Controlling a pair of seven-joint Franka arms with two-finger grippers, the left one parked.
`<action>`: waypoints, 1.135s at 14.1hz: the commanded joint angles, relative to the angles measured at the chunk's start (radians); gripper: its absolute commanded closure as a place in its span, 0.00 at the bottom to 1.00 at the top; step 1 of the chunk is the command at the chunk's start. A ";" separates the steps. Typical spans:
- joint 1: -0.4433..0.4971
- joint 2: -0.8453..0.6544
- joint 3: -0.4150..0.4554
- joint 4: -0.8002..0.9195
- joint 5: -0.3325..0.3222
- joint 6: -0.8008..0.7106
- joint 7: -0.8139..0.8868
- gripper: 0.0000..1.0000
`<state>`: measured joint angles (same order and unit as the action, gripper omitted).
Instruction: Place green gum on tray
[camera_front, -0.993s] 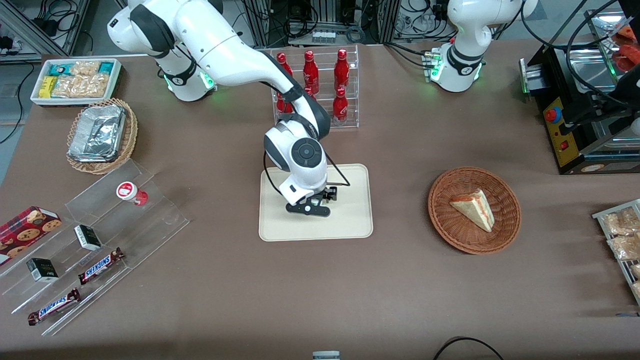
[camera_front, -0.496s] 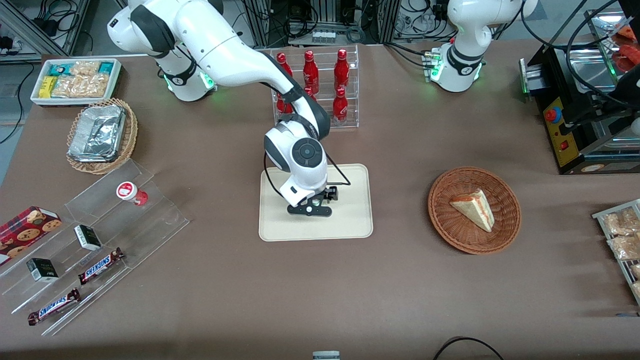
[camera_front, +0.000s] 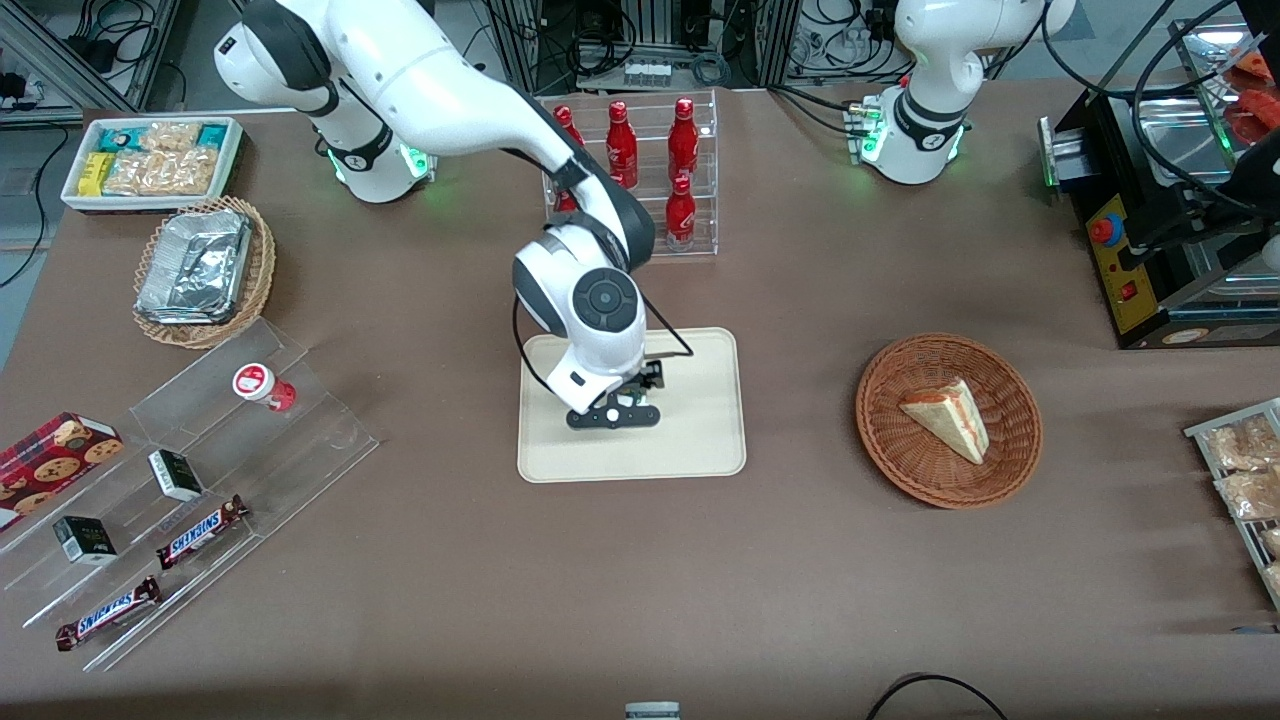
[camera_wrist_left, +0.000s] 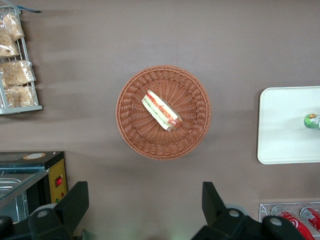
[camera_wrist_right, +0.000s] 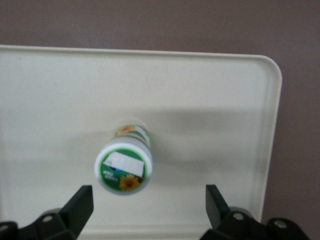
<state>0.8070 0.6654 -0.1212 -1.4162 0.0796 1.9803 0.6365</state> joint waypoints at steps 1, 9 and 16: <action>-0.031 -0.081 0.003 -0.001 -0.011 -0.096 -0.034 0.00; -0.222 -0.204 0.005 -0.001 -0.003 -0.299 -0.335 0.00; -0.458 -0.331 0.008 -0.173 -0.040 -0.186 -0.477 0.00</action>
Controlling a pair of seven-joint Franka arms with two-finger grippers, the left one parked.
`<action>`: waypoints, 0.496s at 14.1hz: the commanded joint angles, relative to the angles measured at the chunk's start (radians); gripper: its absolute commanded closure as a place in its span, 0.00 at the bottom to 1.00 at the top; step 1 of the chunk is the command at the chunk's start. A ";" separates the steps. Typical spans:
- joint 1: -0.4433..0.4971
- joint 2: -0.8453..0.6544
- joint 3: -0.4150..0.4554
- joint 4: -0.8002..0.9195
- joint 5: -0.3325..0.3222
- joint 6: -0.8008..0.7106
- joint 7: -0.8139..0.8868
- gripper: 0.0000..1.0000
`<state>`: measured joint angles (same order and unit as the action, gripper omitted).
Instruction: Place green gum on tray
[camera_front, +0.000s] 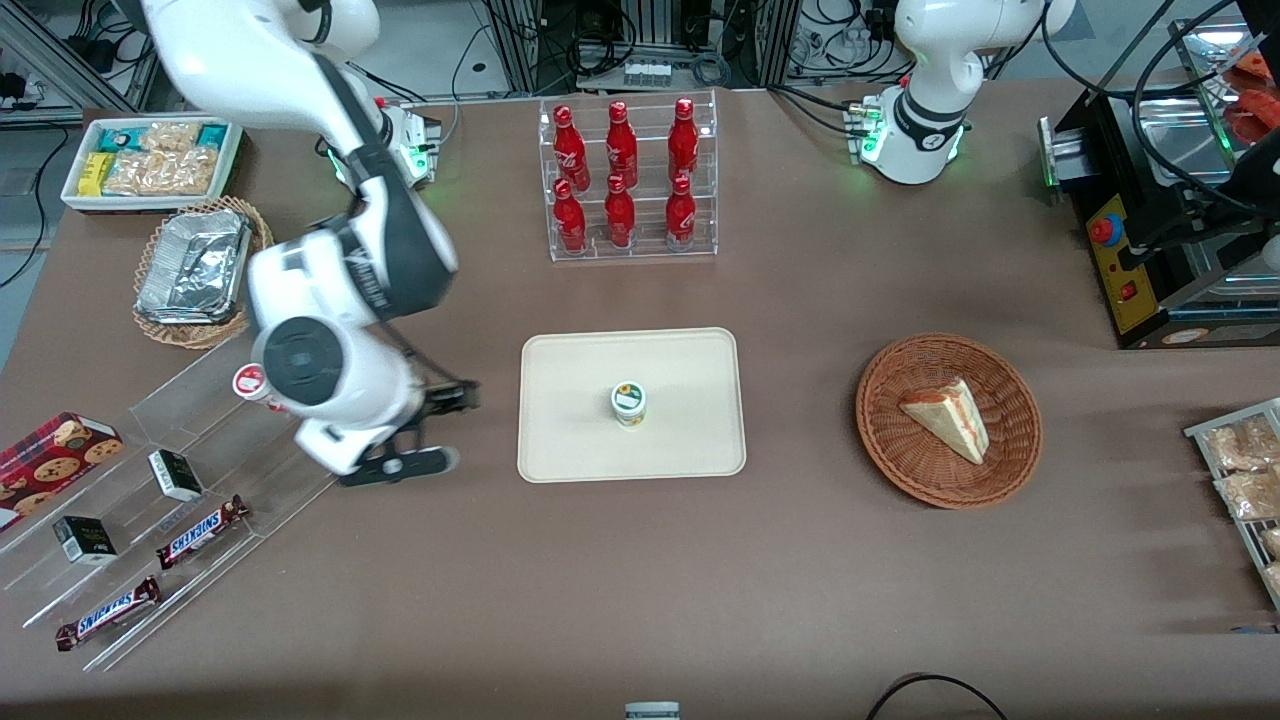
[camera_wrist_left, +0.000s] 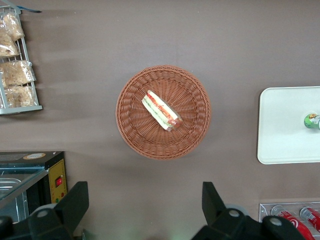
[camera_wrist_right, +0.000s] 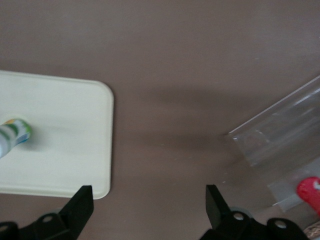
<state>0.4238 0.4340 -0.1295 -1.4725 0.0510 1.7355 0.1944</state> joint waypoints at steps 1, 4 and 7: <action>-0.114 -0.133 0.019 -0.152 -0.010 0.080 -0.050 0.00; -0.207 -0.266 0.031 -0.297 -0.008 0.140 -0.087 0.00; -0.344 -0.357 0.103 -0.350 -0.011 0.142 -0.186 0.00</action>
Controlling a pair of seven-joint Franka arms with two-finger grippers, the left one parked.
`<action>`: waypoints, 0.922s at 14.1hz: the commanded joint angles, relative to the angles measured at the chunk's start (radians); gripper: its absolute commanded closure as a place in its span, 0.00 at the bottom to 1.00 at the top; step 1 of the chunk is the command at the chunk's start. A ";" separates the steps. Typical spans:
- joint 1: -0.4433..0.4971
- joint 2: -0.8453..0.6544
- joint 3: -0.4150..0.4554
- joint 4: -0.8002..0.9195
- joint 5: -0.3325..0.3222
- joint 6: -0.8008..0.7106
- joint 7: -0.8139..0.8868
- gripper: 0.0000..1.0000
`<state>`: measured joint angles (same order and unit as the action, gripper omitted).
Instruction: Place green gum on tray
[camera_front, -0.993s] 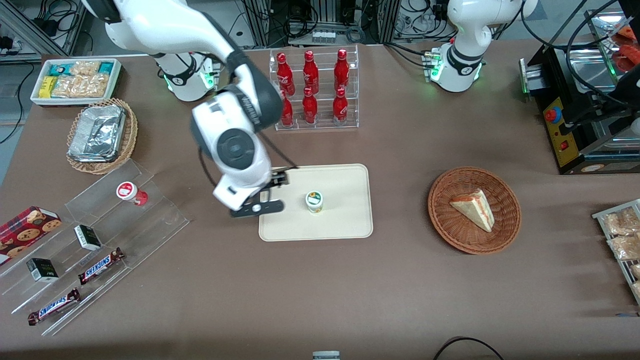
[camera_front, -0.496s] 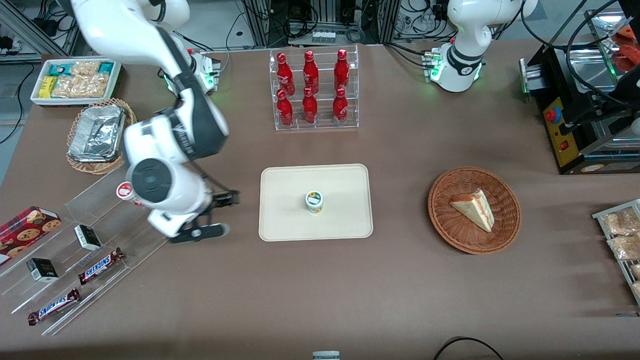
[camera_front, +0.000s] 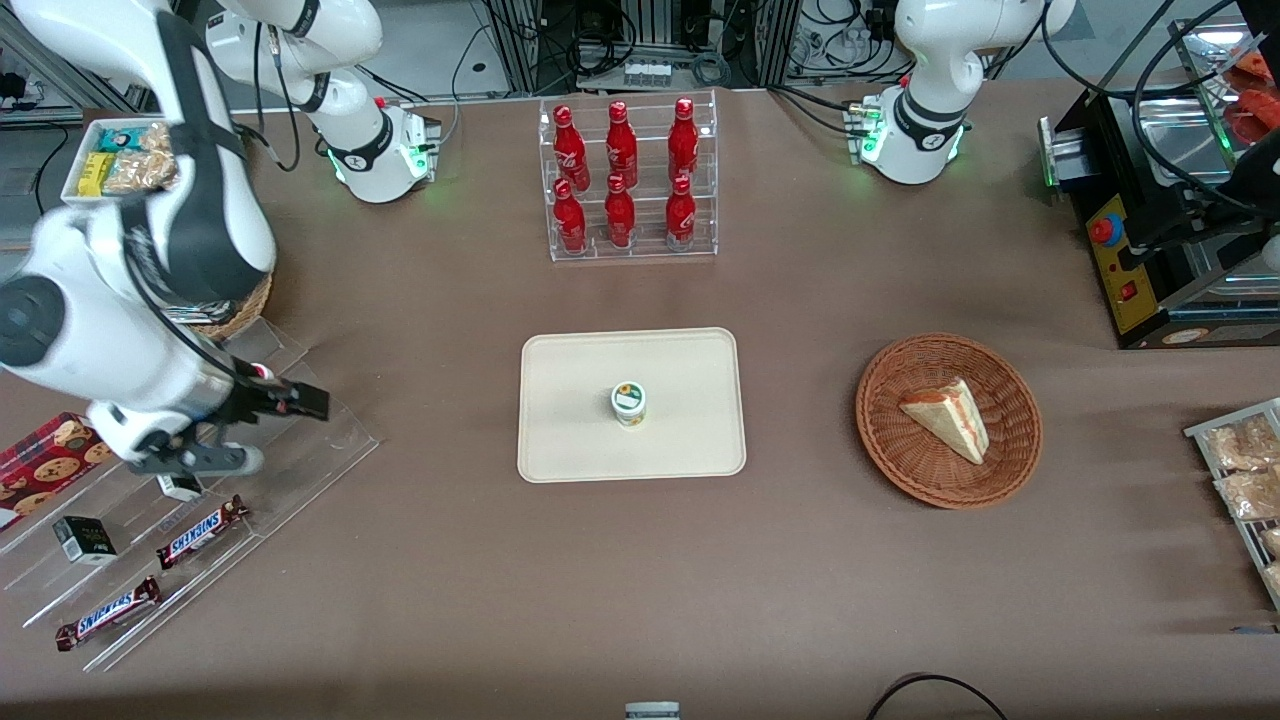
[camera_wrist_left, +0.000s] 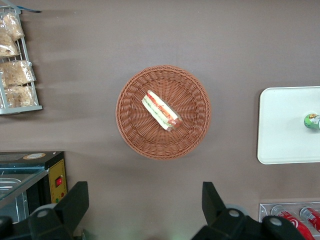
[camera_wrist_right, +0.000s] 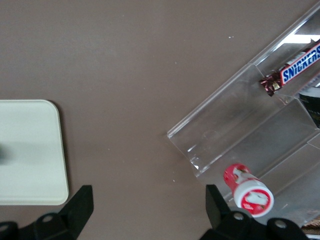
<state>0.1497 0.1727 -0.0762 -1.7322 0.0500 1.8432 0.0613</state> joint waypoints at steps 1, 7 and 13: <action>-0.093 -0.114 0.052 -0.092 -0.010 0.021 -0.104 0.00; -0.131 -0.223 0.047 -0.079 -0.053 -0.160 -0.153 0.00; -0.136 -0.180 0.041 0.052 -0.049 -0.328 -0.141 0.00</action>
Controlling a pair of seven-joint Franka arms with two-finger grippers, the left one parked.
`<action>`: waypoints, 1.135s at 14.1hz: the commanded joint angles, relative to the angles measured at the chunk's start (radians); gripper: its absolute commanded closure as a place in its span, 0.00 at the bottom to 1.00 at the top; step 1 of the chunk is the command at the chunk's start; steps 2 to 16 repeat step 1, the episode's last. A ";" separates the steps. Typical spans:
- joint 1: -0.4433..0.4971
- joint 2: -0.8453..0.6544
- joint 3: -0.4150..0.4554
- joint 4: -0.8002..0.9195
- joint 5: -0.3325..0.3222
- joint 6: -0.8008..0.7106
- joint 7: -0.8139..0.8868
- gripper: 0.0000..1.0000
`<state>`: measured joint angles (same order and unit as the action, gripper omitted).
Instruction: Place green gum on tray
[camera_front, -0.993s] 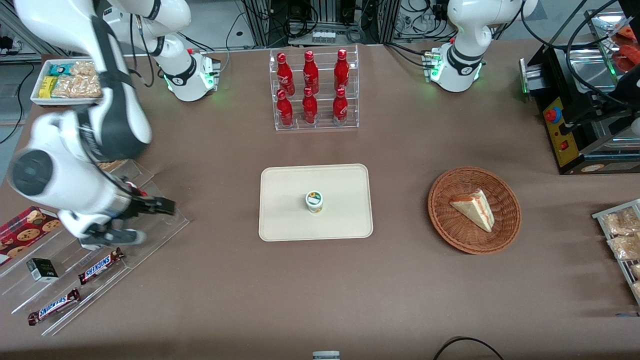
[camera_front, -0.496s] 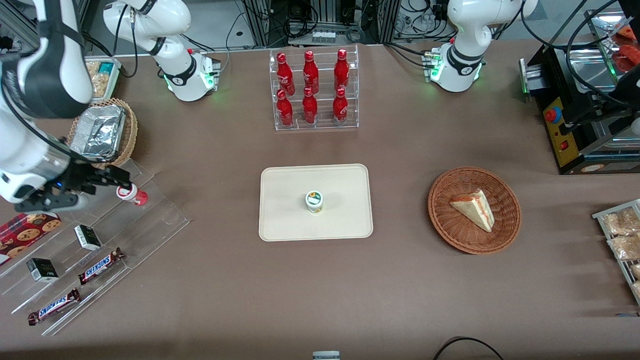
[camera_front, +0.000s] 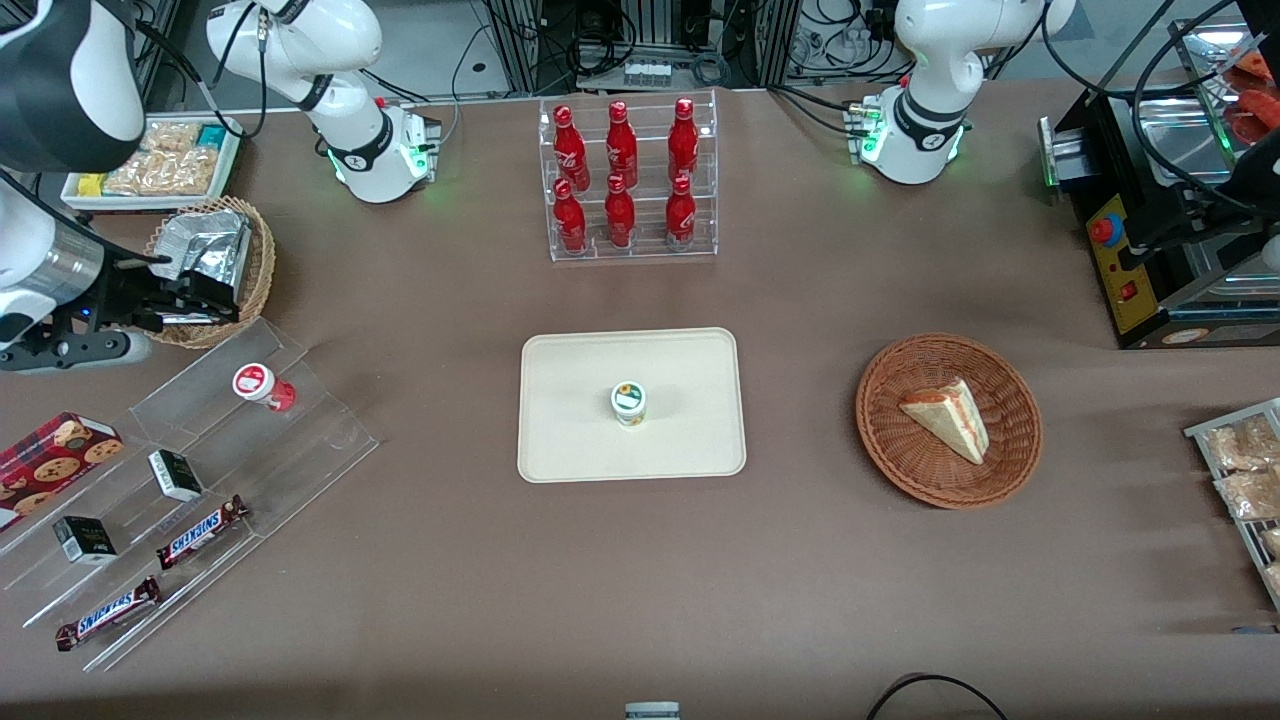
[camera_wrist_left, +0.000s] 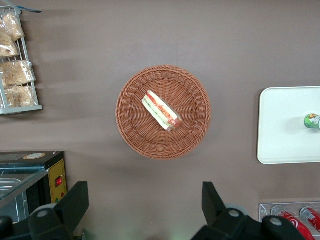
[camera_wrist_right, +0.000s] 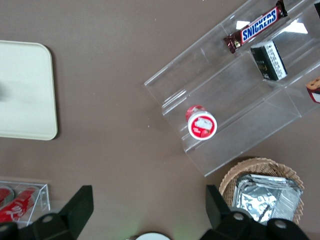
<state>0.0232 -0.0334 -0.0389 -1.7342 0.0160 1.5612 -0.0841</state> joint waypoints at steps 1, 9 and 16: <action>-0.009 0.027 -0.006 0.054 -0.016 -0.049 0.006 0.00; -0.009 0.027 -0.006 0.054 -0.016 -0.049 0.006 0.00; -0.009 0.027 -0.006 0.054 -0.016 -0.049 0.006 0.00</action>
